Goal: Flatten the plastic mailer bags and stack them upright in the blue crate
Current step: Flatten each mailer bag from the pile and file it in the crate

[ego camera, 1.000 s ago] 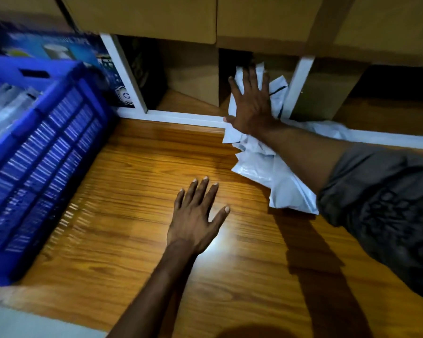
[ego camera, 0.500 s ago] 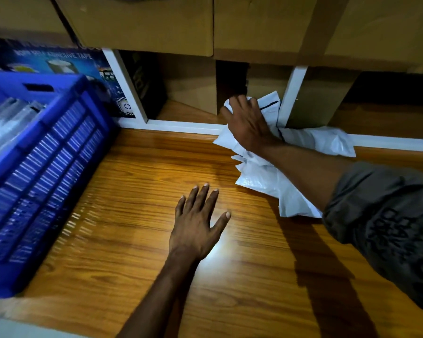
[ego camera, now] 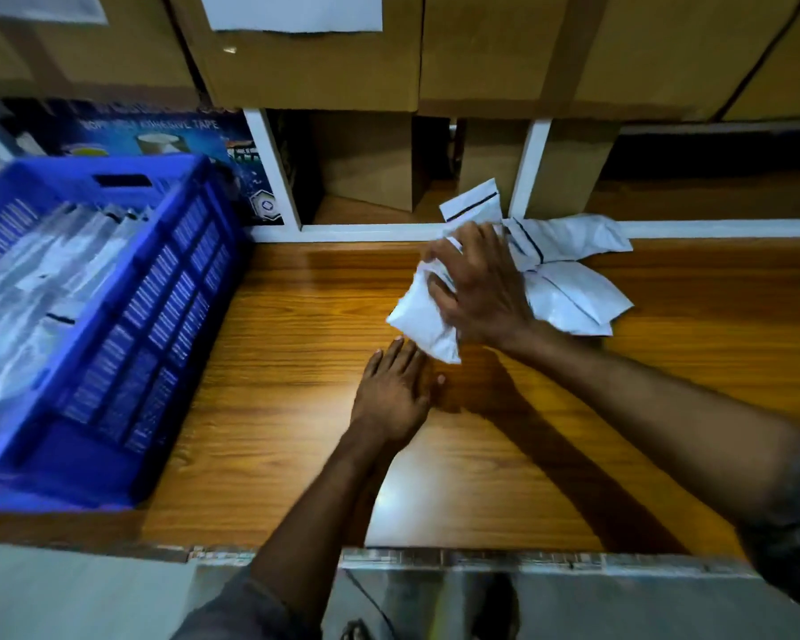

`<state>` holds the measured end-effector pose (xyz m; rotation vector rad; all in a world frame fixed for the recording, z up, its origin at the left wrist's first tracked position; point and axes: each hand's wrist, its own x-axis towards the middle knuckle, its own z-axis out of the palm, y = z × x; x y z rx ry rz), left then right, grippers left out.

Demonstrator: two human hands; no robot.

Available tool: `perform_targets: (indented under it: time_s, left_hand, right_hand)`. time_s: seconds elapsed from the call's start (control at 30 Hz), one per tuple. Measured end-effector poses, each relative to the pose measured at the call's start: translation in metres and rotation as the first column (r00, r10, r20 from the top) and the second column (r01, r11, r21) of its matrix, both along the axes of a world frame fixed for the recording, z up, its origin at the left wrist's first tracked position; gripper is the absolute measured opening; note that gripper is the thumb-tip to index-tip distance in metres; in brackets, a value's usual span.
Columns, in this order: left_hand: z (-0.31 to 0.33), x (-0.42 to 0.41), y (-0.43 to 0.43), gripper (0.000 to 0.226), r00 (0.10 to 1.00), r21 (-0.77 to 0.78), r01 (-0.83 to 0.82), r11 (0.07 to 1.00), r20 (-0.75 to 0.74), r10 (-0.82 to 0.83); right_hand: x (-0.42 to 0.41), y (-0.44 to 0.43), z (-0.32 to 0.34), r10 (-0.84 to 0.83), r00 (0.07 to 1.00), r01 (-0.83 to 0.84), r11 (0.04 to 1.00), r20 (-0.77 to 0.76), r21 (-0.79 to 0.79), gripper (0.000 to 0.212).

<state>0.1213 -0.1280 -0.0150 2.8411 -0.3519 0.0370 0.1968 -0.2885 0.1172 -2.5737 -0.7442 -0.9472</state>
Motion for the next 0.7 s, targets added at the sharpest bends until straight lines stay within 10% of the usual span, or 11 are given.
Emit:
perform_targets:
  time_s: [0.13, 0.33, 0.5, 0.7]
  left_hand:
    - [-0.006, -0.054, 0.068, 0.064, 0.997, 0.012, -0.051, 0.999, 0.064, 0.05]
    - [-0.01, -0.103, 0.14, 0.051, 0.949, -0.228, -0.255, 0.94, 0.127, 0.289]
    - [0.013, -0.111, 0.137, 0.046, 0.912, -0.64, -0.322, 0.698, -0.01, 0.411]
    - [0.034, -0.114, 0.117, 0.04, 0.872, -0.583, -0.452, 0.675, -0.131, 0.471]
  right_hand:
    - [-0.082, 0.024, -0.017, -0.041, 0.968, 0.101, 0.967, -0.249, 0.233, 0.023]
    - [-0.168, 0.062, -0.072, -0.114, 0.779, 0.23, 0.967, -0.617, 0.111, 0.047]
    - [-0.174, 0.055, -0.074, -0.046, 0.702, 0.186, 0.975, -0.711, 0.121, 0.064]
    - [-0.149, 0.043, -0.066, 0.027, 0.679, 0.116, 0.983, -0.733, 0.144, 0.045]
